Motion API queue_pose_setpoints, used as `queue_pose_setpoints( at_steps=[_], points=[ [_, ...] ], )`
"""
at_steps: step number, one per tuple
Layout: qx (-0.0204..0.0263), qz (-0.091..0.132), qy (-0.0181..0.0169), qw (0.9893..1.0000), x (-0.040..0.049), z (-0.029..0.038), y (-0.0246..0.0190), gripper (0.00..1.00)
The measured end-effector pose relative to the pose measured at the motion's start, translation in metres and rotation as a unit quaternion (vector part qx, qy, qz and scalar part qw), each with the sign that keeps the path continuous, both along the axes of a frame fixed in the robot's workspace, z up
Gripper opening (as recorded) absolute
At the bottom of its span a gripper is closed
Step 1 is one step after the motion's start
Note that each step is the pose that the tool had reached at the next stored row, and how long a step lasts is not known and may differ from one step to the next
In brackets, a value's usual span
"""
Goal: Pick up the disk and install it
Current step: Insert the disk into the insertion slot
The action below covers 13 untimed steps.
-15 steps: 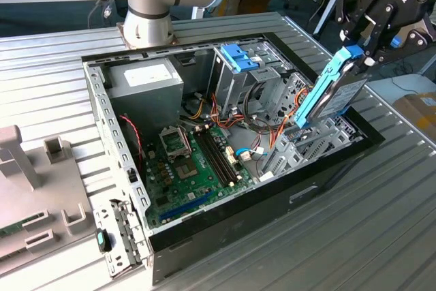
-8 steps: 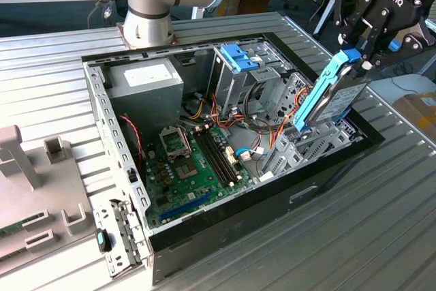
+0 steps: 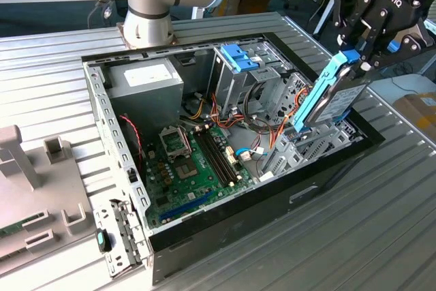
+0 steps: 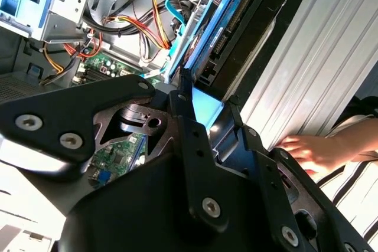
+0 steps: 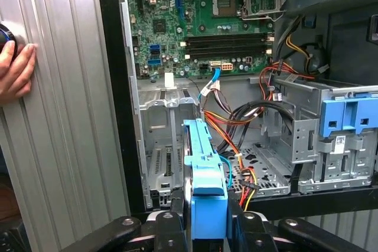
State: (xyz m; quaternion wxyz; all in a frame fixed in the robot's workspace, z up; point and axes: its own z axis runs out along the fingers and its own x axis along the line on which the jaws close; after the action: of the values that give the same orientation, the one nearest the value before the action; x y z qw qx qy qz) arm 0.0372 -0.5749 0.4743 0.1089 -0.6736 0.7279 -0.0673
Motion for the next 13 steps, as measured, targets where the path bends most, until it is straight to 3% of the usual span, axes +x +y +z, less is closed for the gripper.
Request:
queue_pose_setpoints(
  at_steps=[2,10,13],
  points=[
    [0.0000,0.000,0.0073,1.0000,0.0002,0.0000,0.0000,0.36],
    [-0.0010,0.011,0.0084,0.9999,0.0002,-0.0005,0.0000,0.36],
    [-0.0033,0.013,0.0084,0.9999,-0.0010,-0.0010,0.0000,0.36]
  ],
)
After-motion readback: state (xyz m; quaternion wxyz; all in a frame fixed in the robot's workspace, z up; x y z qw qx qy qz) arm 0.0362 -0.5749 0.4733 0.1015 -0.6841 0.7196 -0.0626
